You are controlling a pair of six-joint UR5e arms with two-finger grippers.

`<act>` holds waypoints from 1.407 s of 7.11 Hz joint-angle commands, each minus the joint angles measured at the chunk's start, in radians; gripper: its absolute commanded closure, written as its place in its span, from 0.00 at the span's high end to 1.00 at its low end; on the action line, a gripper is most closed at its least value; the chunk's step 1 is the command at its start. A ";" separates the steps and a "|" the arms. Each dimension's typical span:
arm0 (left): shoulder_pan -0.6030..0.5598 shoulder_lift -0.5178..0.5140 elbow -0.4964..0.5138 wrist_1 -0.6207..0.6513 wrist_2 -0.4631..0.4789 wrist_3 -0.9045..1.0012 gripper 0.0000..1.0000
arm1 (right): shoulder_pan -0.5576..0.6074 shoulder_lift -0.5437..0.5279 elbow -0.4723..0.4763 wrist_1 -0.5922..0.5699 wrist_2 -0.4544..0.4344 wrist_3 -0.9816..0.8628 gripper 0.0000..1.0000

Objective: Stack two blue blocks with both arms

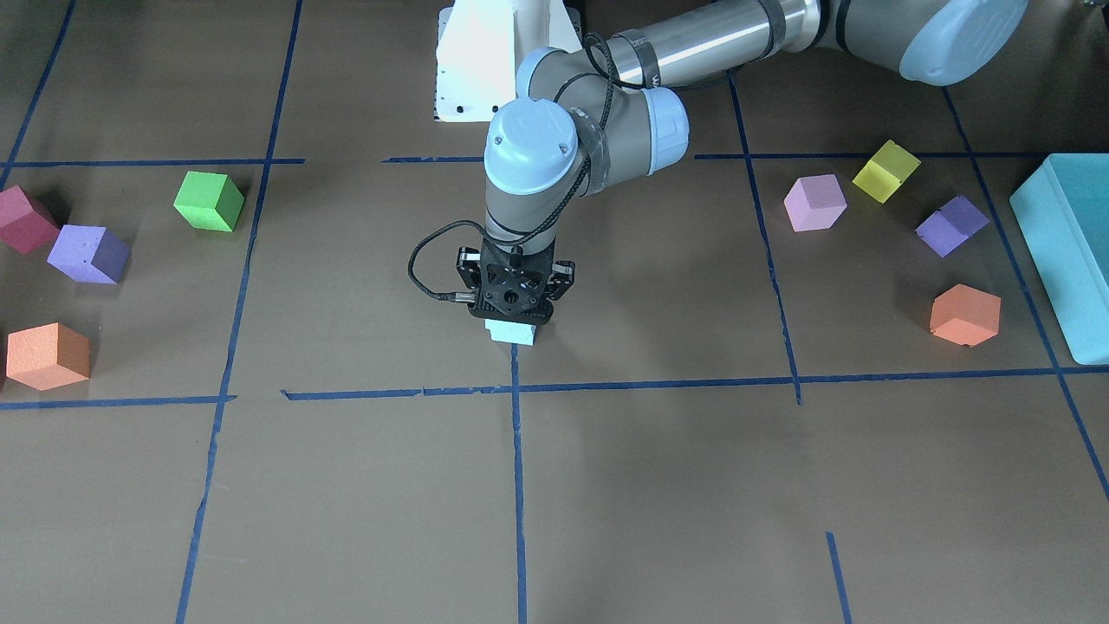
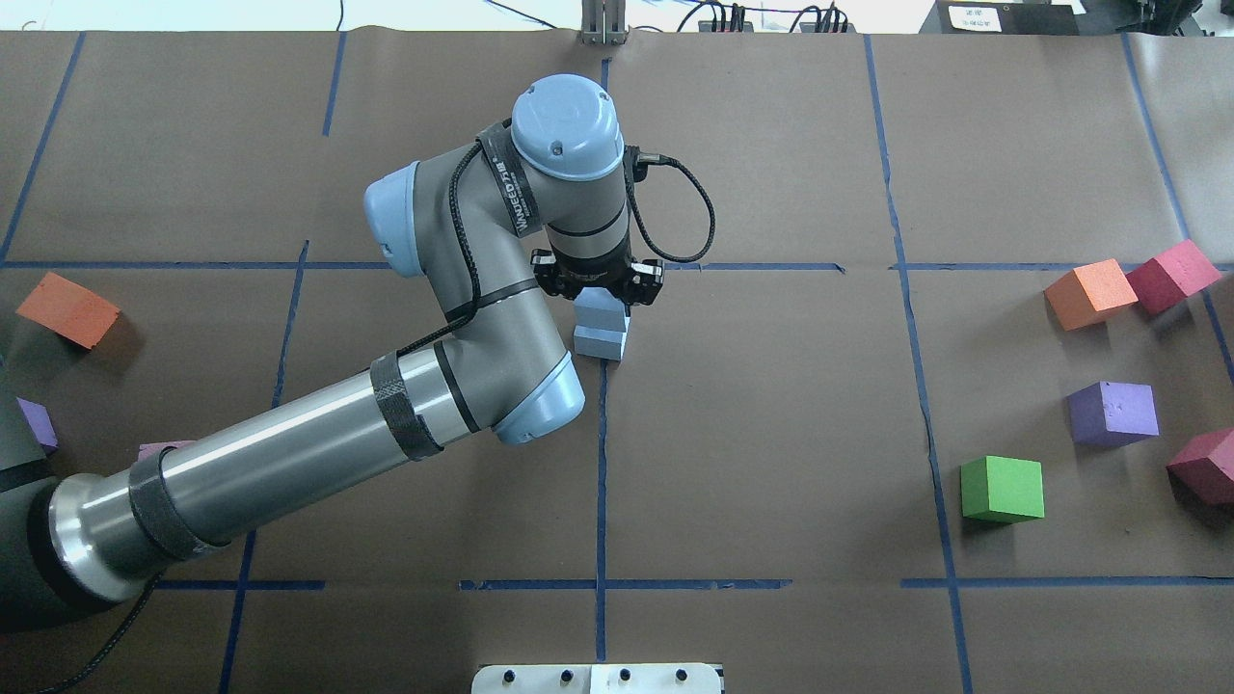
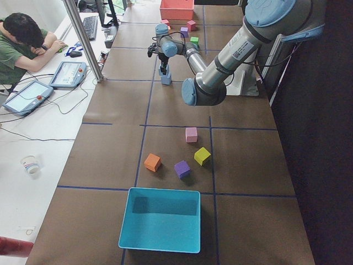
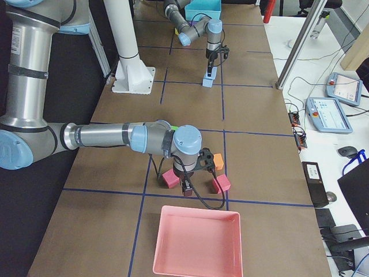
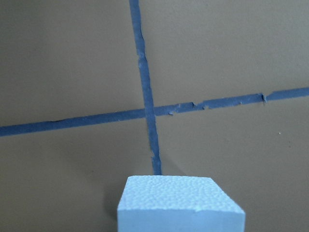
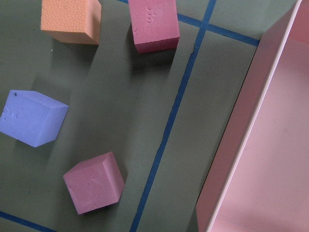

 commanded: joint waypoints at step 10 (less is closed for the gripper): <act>-0.041 0.068 -0.256 0.184 -0.009 0.026 1.00 | 0.000 0.002 0.000 0.000 0.001 0.000 1.00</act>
